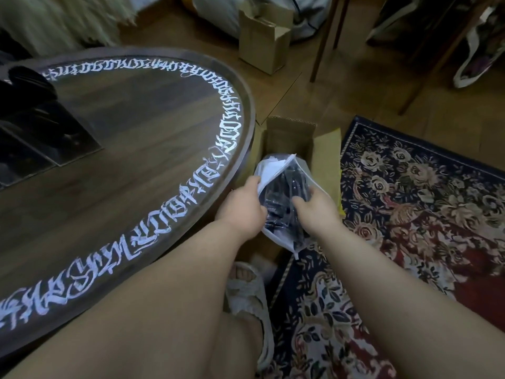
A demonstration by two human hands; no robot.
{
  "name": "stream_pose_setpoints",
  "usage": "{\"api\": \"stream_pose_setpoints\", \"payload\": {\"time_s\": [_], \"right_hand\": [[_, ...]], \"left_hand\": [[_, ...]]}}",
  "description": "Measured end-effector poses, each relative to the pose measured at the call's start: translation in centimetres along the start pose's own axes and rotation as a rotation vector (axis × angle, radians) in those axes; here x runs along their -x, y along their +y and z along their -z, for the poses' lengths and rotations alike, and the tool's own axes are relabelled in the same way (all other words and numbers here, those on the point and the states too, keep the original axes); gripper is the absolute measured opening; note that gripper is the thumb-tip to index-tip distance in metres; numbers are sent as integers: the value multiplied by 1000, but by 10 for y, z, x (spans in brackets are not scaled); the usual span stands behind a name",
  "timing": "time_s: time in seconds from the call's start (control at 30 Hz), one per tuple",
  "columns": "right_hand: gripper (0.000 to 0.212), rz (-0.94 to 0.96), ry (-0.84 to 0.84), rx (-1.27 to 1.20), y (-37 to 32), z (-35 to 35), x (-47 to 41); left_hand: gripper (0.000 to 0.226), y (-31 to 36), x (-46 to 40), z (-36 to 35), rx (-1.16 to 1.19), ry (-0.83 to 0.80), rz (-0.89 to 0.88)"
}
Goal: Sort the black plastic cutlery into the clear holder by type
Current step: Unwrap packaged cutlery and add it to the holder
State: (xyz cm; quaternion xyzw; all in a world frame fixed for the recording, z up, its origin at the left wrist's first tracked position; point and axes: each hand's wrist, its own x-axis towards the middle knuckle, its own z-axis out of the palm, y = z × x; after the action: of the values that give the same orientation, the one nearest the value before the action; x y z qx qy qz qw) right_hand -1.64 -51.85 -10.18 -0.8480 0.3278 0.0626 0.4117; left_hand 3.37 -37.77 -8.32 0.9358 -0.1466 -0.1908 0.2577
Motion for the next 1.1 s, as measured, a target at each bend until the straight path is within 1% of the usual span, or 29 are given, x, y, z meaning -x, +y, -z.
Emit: {"api": "stream_pose_setpoints", "payload": {"time_s": [0.07,0.13,0.2,0.27,0.3,0.37,0.4,0.47,0.53,0.63,0.8,0.83,0.93,1.03,1.1], "right_hand": [[37,-89,-2,63,-4,-6,-8],[56,-157,19,188,-6,-12,-15],[71,-195,-16,215,-6,-17,-20],[75,-237,-74,245,-8,-17,-21],[74,-254,-88,298,-9,-15,-21],[70,-290,-105,391,-13,-12,-22],[67,-303,-122,385,-13,-11,-23],[62,-310,-166,309,-13,-11,-24],[55,-316,-197,152,-12,-12,-24],[46,-335,-168,-112,-12,-14,-25],[17,-353,-164,-285,-10,-7,-21],[15,-361,-165,-317,-10,-6,-20],[19,-369,-173,-390,-9,2,-14],[18,-377,-167,-470,-8,7,-7],[22,-378,-155,-505,-7,10,-2]], "left_hand": [[60,1,-1,-2,-24,-2,-10],[61,1,-1,-4,-51,1,-21],[61,1,-1,-5,-65,-4,-28],[62,-1,-1,-5,-77,-16,-18],[63,-1,-1,-5,-81,-22,-10],[64,-2,-1,-5,-83,-32,1],[64,-2,-1,-5,-80,-36,4],[65,-2,-1,-4,-72,-45,9],[67,-1,0,-3,-70,-54,9],[66,-2,1,-2,-65,-50,1],[63,-4,1,0,-8,-52,-2],[63,-4,1,1,2,-55,-2],[58,1,3,2,-29,-30,-29],[52,13,7,3,-86,68,-102],[40,21,12,5,-82,139,-161]]}}
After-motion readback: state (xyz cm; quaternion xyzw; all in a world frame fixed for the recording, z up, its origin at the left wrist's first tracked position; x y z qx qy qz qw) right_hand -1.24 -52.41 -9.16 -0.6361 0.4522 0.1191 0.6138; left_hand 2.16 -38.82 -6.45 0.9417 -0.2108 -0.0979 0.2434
